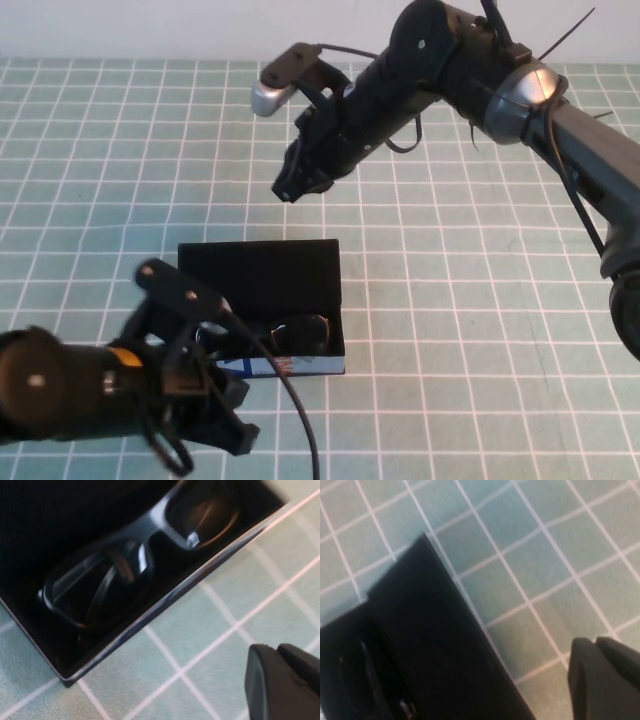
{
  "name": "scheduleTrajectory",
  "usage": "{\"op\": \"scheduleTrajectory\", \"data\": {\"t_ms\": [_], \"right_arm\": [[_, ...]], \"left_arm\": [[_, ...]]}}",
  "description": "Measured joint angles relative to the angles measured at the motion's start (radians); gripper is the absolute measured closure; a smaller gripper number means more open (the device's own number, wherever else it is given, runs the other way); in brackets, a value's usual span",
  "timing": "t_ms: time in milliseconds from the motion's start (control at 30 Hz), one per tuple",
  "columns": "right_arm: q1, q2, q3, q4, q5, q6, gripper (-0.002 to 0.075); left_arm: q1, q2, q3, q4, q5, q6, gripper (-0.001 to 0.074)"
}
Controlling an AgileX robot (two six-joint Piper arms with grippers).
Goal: Return glasses to glasses case
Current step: Close the glasses case
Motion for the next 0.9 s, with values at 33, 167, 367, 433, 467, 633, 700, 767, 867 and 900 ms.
{"op": "scheduleTrajectory", "data": {"t_ms": [33,167,367,433,467,633,700,767,867,900], "right_arm": [[-0.005,0.004,0.0,0.0,0.006,0.002,0.0737],[-0.029,0.032,0.0,0.007,0.012,0.002,0.0737],[-0.059,0.081,0.0,0.032,0.036,-0.004,0.0737],[-0.067,0.09,0.0,0.056,0.061,-0.03,0.0737],[-0.068,0.095,0.0,0.072,0.079,-0.046,0.0737],[-0.07,0.101,0.0,0.119,0.12,-0.092,0.0737],[-0.07,0.101,0.0,0.127,0.12,-0.098,0.0737],[-0.07,0.101,0.0,0.139,0.12,-0.104,0.0737],[-0.07,0.101,0.0,0.168,0.122,-0.107,0.0737],[-0.07,0.101,0.0,0.18,0.122,-0.106,0.0737]], "left_arm": [[-0.005,0.035,0.0,0.0,-0.021,-0.003,0.0736],[-0.01,0.131,0.0,0.0,-0.107,-0.009,0.0736],[-0.01,0.191,0.0,-0.006,-0.236,-0.014,0.0736],[-0.01,0.202,0.0,-0.006,-0.254,-0.017,0.0736],[-0.01,0.206,0.0,-0.006,-0.262,-0.017,0.0736],[-0.01,0.231,0.0,-0.008,-0.286,-0.017,0.0736],[-0.01,0.237,0.0,-0.008,-0.29,-0.017,0.0736],[-0.01,0.242,0.0,-0.011,-0.299,-0.017,0.0736],[-0.01,0.242,0.0,-0.01,-0.299,-0.017,0.0736],[-0.01,0.242,0.0,-0.01,-0.304,-0.017,0.0736]]}}
